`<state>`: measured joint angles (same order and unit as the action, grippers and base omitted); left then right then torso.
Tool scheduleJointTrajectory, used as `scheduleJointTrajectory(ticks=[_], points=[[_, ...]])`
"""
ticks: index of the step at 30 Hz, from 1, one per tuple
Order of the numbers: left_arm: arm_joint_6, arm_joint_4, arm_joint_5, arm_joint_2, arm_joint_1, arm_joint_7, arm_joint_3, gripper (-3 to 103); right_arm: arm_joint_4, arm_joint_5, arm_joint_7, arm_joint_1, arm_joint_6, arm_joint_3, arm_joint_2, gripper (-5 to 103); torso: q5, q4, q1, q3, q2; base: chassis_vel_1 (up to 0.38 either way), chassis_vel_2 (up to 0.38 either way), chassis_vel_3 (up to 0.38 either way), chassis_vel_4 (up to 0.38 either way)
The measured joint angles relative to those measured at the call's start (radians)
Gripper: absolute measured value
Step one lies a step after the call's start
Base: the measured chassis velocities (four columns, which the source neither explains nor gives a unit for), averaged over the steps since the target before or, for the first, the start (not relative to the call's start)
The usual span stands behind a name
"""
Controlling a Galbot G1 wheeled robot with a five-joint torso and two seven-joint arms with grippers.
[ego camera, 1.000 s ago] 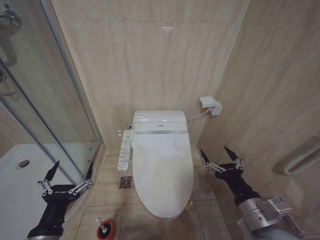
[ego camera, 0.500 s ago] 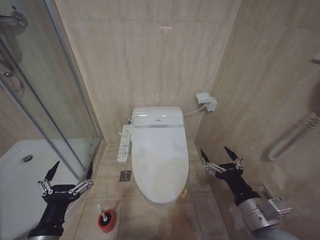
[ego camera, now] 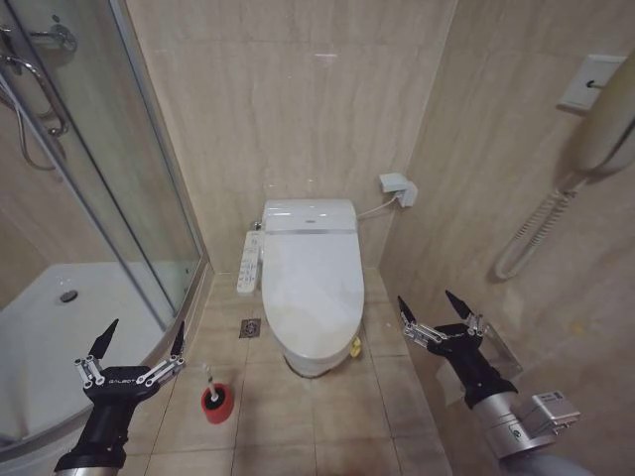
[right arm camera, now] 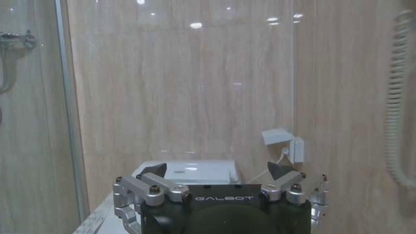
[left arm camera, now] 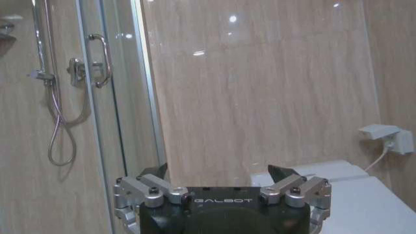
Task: Open the toilet lid, clean the toilet bowl with a toilet brush, close the toilet lid, and flush.
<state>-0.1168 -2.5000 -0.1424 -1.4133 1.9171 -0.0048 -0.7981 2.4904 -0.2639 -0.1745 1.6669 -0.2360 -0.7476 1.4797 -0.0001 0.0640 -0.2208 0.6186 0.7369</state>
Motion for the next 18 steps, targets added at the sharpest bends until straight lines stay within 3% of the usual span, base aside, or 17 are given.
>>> scheduleJointTrajectory(ticks=[18], points=[[0.0,0.0,0.0,0.0,0.0,0.0,0.0,100,0.0,0.0,0.0,0.0,0.0,0.0,0.0,100,0.0001,0.0,0.0,0.0,0.0,0.152,-0.163,-0.147,0.149]])
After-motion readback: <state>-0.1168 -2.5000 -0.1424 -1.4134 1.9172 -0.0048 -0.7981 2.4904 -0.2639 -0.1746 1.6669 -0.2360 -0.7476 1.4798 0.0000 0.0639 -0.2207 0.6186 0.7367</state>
